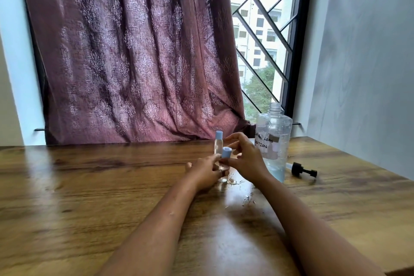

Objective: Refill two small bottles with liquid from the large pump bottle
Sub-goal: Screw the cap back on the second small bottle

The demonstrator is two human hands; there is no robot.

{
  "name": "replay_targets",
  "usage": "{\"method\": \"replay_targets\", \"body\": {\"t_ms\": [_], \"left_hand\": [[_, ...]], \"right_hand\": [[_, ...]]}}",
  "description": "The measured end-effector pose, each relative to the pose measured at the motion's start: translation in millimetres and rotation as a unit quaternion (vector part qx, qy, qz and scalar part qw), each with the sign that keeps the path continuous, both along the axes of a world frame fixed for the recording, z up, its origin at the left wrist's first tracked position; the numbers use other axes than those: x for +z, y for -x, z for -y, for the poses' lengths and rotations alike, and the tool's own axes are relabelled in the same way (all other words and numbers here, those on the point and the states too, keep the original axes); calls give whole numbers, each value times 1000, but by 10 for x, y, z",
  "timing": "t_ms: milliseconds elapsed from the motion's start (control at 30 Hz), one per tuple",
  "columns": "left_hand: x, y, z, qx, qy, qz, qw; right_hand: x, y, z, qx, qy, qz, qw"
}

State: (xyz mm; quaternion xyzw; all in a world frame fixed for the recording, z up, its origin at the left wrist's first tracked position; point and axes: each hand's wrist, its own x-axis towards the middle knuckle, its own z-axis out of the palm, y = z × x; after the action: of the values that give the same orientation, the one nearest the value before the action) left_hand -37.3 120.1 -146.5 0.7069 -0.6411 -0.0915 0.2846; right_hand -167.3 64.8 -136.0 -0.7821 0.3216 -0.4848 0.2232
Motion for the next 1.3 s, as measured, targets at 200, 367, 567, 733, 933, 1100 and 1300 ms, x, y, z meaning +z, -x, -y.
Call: {"method": "replay_targets", "body": {"t_ms": [200,367,567,733,933,1100,1300], "left_hand": [[-6,5,13,-9,9,3,1000],[-3,-6,10,-11,4,2,1000],[-34,-21,31,0,23,-5,1000],[-30,-24,26,-3,23,0,1000],[-53,-47,51,-5,30,14,999],[-24,7,40,-2,51,79,996],[-20,-6,26,7,84,107,991]], "right_hand": [[-31,-35,-45,23,-9,-46,999],[-28,-21,-78,19,-13,-33,999],[-19,-17,-36,-53,40,-24,998],[-50,-11,-12,37,-23,-32,999],[-53,-24,18,52,-35,-13,998],[5,43,-2,14,-11,6,1000],[21,0,-55,-18,25,11,999]]}}
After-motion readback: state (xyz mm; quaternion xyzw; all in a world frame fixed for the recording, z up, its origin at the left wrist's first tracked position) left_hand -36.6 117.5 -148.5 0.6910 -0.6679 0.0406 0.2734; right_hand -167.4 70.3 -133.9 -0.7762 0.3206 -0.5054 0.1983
